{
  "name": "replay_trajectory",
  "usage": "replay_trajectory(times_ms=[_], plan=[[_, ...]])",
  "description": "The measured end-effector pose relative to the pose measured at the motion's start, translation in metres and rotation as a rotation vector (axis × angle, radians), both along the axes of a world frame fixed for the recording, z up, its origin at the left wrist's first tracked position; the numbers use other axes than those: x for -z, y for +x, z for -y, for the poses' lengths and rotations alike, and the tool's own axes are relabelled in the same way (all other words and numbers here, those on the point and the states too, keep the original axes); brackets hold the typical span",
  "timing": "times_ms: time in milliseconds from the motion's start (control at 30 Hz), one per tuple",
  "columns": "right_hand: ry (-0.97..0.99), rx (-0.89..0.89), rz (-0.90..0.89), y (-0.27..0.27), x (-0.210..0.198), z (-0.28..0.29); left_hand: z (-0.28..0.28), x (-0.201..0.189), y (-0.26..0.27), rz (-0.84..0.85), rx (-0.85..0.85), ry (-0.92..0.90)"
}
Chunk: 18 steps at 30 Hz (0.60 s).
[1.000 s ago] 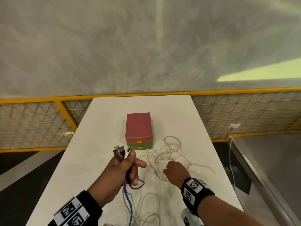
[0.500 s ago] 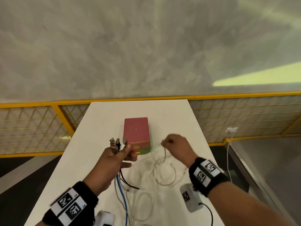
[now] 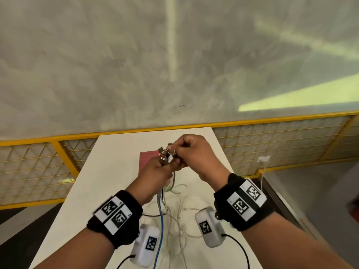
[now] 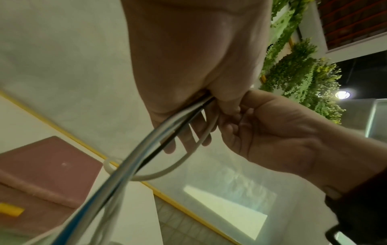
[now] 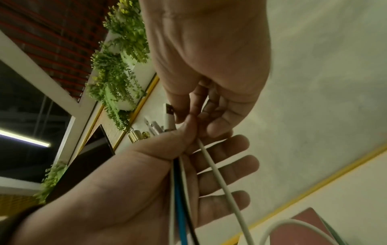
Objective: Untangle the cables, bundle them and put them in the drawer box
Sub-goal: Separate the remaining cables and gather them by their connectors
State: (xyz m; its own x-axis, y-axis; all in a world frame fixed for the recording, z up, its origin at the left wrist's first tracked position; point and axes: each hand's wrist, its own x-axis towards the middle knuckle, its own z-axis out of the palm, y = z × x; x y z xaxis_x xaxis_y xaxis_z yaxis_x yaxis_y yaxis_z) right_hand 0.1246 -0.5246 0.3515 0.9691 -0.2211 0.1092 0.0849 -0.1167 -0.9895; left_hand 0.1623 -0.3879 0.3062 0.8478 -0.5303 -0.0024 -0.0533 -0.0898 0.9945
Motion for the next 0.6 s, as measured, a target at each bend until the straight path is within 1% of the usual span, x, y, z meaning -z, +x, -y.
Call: replay_trajectory(times_ms=[100, 167, 200, 233, 300, 367, 433, 500, 600], plan=[[0.085, 0.016, -0.048, -0.011, 0.01, 0.005, -0.001, 0.004, -0.004, -0.016, -0.018, -0.011], [0.147, 0.069, -0.152, -0.017, 0.025, 0.011, -0.004, 0.007, -0.005, -0.062, -0.072, -0.06], [0.192, 0.071, -0.249, -0.019, 0.036, 0.013, -0.006, 0.007, -0.004, -0.079, -0.098, -0.085], [0.261, 0.037, -0.377, -0.021, 0.047, 0.012, -0.006, 0.007, -0.004, -0.093, -0.12, -0.111], [0.414, -0.11, -0.635, -0.026, 0.069, 0.004, -0.007, 0.006, -0.004, -0.114, -0.15, -0.158], [0.552, -0.24, -0.78, -0.028, 0.084, -0.009, -0.007, 0.007, -0.008, -0.1, -0.136, -0.146], [0.693, -0.286, -0.826, -0.026, 0.089, -0.021, -0.007, 0.01, -0.016, -0.076, -0.089, -0.113], [0.776, -0.287, -0.83, -0.022, 0.086, -0.027, -0.01, 0.011, -0.025, -0.079, -0.078, -0.13], [0.832, -0.238, -0.795, -0.013, 0.087, -0.024, -0.024, 0.012, -0.04, -0.18, -0.091, -0.216]])
